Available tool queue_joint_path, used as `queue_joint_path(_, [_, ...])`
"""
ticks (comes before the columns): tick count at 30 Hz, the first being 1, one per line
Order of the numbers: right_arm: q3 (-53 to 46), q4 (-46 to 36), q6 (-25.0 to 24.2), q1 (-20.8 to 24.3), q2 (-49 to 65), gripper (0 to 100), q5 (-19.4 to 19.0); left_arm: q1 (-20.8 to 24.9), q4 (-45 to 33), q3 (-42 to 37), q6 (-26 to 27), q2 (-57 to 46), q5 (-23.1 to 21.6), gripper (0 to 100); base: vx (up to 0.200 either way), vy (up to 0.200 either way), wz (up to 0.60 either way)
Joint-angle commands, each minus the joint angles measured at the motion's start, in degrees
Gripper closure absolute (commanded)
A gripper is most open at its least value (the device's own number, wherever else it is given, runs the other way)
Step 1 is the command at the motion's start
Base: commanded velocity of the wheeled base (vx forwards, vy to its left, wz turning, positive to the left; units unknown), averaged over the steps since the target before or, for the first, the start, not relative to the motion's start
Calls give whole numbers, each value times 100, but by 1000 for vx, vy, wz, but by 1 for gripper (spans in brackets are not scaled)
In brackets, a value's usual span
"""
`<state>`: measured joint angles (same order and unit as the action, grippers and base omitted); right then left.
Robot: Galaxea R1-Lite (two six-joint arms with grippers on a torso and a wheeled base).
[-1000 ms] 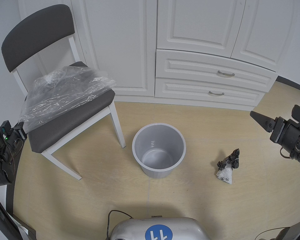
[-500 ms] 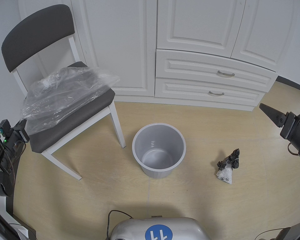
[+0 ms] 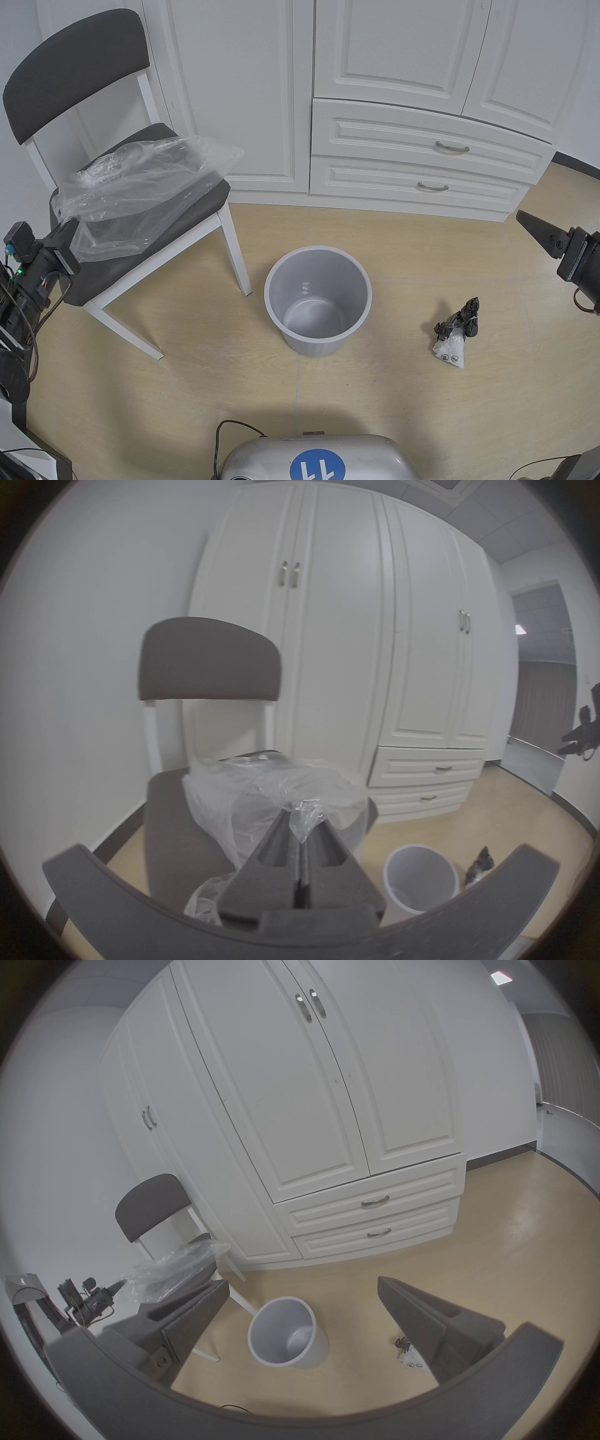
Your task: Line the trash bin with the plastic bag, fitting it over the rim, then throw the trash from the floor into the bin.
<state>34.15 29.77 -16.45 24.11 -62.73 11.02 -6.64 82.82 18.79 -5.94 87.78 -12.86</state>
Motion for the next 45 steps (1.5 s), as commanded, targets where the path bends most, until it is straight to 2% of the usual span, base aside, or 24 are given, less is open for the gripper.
queue_joint_path(1, [13, 3, 54, 146, -169, 0, 58, 735, -671, 521, 189, -455, 144, 100, 0, 0, 0])
queue_joint_path(3, [31, 11, 142, 340, -108, 0, 155, 823, -926, 626, 189, -666, 144, 100, 0, 0, 0])
queue_joint_path(4, [4, 11, 317, 463, -28, 0, 322, 893, -1198, 653, 198, -895, 126, 100, 0, 0, 0])
queue_joint_path(6, [-48, 20, 511, 507, -11, 0, 436, 1025, -1541, 661, 198, -1141, 117, 100, 0, 0, 0])
queue_joint_path(9, [-75, 20, 572, 586, -37, 0, 445, 1280, -1796, 600, 198, -1501, 91, 100, 0, 0, 0])
queue_joint_path(13, [-84, 11, 572, 867, -46, 0, 515, 1666, -1796, 477, 207, -1826, 108, 100, 0, 0, 0])
queue_joint_path(21, [-84, -15, 607, 902, -64, 0, 559, 2317, -1796, 363, 207, -2257, 73, 100, 0, 0, 0])
queue_joint_path(27, [-84, -50, 607, 929, -160, 0, 603, 2536, -1805, 336, 207, -2503, 64, 100, 0, 0, 0])
queue_joint_path(29, [-127, -68, 581, 1078, -160, 0, 603, 2765, -1805, 354, 207, -2609, 73, 100, 0, 0, 0])
queue_joint_path(35, [-277, 11, 476, 1113, -415, 0, 585, 3055, -1752, 451, 154, -2644, 100, 100, 0, 0, 0])
queue_joint_path(39, [-338, 20, 273, 1236, -626, 0, 603, 3178, -1752, 503, 145, -2661, 100, 100, 0, 0, 0])
queue_joint_path(45, [-400, 20, 229, 1342, -767, 0, 594, 3327, -1743, 512, 93, -2696, 108, 100, 0, 0, 0])
